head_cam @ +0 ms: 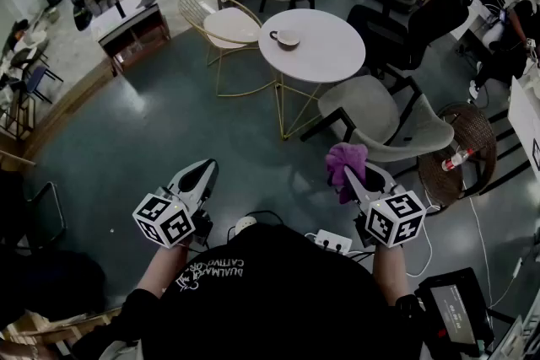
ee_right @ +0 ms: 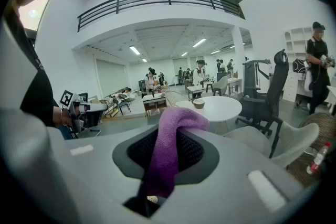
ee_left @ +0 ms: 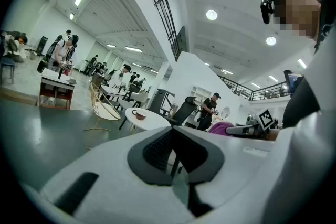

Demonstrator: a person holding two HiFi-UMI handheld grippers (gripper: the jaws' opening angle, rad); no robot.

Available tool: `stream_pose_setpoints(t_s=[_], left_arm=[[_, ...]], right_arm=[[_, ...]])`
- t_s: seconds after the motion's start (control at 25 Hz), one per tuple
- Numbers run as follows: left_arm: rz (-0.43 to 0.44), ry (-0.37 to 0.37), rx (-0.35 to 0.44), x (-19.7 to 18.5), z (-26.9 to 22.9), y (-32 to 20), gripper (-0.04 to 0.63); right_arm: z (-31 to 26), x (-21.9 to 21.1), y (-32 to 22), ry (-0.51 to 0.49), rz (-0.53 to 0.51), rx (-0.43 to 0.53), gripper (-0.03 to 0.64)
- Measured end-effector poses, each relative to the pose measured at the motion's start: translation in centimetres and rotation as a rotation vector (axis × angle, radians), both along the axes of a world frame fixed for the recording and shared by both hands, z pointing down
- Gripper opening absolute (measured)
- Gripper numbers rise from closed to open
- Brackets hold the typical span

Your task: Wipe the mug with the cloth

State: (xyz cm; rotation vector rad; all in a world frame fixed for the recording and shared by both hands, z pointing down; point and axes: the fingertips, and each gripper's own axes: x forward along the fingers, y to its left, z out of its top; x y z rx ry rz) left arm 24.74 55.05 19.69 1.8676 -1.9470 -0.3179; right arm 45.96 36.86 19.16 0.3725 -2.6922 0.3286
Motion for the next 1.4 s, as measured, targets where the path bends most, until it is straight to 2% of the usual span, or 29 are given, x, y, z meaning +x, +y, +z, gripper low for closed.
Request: stream_pose_setpoints(t_s=[0.68,1.04,1.24,1.4], left_arm=[[0.011,-0.020,-0.008,1.0,0.6,-0.7,-0.002],[0.006,-0.020,-0.046,0.5,-0.4,1.1,-0.002],[0.010,-0.023,-0.025,-1.0,-0.5,-1.0,-0.001],[-0.008,-0.006,-0.021,-4.5,1.3,-4.4,-0.001]], right_arm=[[1.0,1.6,-0.3,-0.011,0.006,0.005,0.077],[0.8,0.8,0.8,-0.032,0.015,-0.062,0.078],[0.5,-1.0,-1.3,-0.038,0.022,-0.060,0.078],[2.2,-4.2,-4.3,-0.005,0.007,-0.055,0.078]])
